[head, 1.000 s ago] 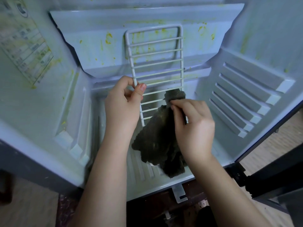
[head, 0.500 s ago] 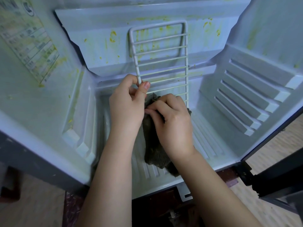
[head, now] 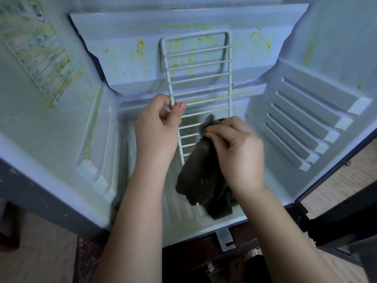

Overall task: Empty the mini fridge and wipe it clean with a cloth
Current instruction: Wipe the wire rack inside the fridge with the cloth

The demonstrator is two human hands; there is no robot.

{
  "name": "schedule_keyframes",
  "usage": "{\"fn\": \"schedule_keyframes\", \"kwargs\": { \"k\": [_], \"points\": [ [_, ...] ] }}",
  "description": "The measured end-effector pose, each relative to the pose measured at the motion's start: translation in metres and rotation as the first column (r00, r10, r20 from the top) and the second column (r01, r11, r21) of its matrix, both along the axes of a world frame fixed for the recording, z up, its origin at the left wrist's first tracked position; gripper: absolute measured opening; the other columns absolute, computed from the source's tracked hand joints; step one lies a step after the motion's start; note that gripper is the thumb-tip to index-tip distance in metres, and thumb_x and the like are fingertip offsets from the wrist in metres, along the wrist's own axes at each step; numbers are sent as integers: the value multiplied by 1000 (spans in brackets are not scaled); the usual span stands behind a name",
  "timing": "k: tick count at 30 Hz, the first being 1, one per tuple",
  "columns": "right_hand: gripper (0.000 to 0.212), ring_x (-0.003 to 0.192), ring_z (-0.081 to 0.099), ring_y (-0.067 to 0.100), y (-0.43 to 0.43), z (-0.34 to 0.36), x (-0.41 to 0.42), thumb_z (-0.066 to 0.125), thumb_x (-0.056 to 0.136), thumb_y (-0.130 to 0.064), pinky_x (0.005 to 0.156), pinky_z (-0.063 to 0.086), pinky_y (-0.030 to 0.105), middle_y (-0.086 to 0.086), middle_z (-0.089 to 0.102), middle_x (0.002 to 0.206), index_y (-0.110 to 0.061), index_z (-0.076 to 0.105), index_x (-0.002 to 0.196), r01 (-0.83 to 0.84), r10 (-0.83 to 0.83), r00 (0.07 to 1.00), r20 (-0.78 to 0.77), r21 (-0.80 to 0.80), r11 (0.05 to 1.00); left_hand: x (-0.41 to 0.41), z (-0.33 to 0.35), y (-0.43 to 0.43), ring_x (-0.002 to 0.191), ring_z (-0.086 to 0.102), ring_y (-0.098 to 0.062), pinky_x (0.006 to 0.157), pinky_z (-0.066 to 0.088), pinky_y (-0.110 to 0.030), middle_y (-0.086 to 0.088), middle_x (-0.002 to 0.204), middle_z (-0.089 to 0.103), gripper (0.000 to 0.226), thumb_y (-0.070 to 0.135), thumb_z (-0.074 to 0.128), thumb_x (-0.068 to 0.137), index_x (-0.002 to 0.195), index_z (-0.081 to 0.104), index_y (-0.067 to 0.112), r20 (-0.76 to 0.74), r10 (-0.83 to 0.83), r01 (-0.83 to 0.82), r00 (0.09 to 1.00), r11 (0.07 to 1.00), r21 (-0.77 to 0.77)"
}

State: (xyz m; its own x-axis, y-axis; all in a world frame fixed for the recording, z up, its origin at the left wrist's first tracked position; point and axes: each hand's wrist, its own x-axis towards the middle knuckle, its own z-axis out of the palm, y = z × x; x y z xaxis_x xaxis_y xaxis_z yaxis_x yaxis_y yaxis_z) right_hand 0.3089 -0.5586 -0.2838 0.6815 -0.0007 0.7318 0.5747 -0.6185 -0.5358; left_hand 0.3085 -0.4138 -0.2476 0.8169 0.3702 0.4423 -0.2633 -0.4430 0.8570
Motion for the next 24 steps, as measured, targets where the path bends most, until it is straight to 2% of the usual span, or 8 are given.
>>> {"fn": "schedule_keyframes", "kwargs": {
  "k": [3, 6, 8, 11, 14, 18, 21, 24],
  "points": [
    [10, 75, 63, 23, 35, 1, -9, 65, 83, -17, 60, 51, 36, -4, 64, 83, -17, 76, 83, -95, 96, 995, -37, 13, 995, -1, -1, 0, 54, 47, -21, 58, 41, -35, -12, 62, 59, 28, 31, 59, 92, 69, 44, 23, 32, 17, -19, 999, 998, 54],
    [11, 72, 62, 22, 45, -1, -11, 64, 84, -18, 57, 51, 36, -5, 64, 83, -17, 75, 83, -111, 113, 993, -31, 65, 992, -1, 0, 3, 55, 46, -26, 57, 38, -35, -17, 64, 58, 26, 31, 58, 92, 71, 45, 21, 37, 30, -33, 999, 997, 68],
    [11, 71, 62, 23, 42, 0, -9, 64, 84, -18, 56, 51, 36, -3, 64, 82, -17, 74, 82, -104, 104, 995, 6, 24, 994, -2, 0, 5, 56, 50, -27, 57, 41, -35, -15, 63, 59, 25, 32, 58, 92, 72, 46, 22, 29, 23, -25, 999, 997, 76],
    [11, 69, 63, 24, 33, 1, -7, 63, 86, -21, 52, 50, 33, -3, 65, 83, -19, 74, 84, -38, 45, 997, 64, -109, 993, -1, 1, 6, 52, 55, -12, 57, 46, -30, 1, 57, 58, 24, 31, 58, 93, 73, 48, 25, 9, 10, -10, 1000, 999, 45],
    [10, 79, 67, 20, 2, -1, 1, 65, 87, -22, 61, 54, 33, -7, 69, 92, -22, 75, 90, 23, -12, 997, 79, -134, 991, -2, 1, 7, 64, 65, -18, 67, 55, -43, 15, 56, 61, 19, 38, 56, 88, 73, 50, 28, -17, 3, -3, 1000, 1000, 14],
    [10, 87, 68, 19, -30, -1, 12, 68, 88, -20, 73, 55, 36, -6, 71, 96, -20, 77, 92, -4, 12, 997, 70, -121, 993, -2, 2, 5, 65, 63, -28, 69, 54, -51, 14, 56, 61, 18, 42, 55, 84, 72, 51, 30, -34, -10, 10, 999, 1000, -2],
    [9, 80, 66, 17, -26, -5, 7, 68, 88, -14, 69, 53, 32, 0, 70, 90, -13, 77, 91, 56, -51, 992, 115, -37, 998, -2, 2, 4, 66, 63, -26, 69, 55, -52, 14, 57, 61, 18, 42, 55, 85, 72, 51, 31, -31, -10, 10, 999, 1000, 2],
    [8, 73, 59, 11, -23, -7, -4, 66, 89, -9, 66, 51, 25, 3, 67, 85, -8, 74, 89, 136, -150, 977, 149, 96, 986, -3, 0, 2, 58, 56, -21, 67, 54, -53, 4, 59, 60, 20, 37, 57, 89, 72, 50, 29, -12, 5, -5, 1000, 1000, 8]
  ]
}}
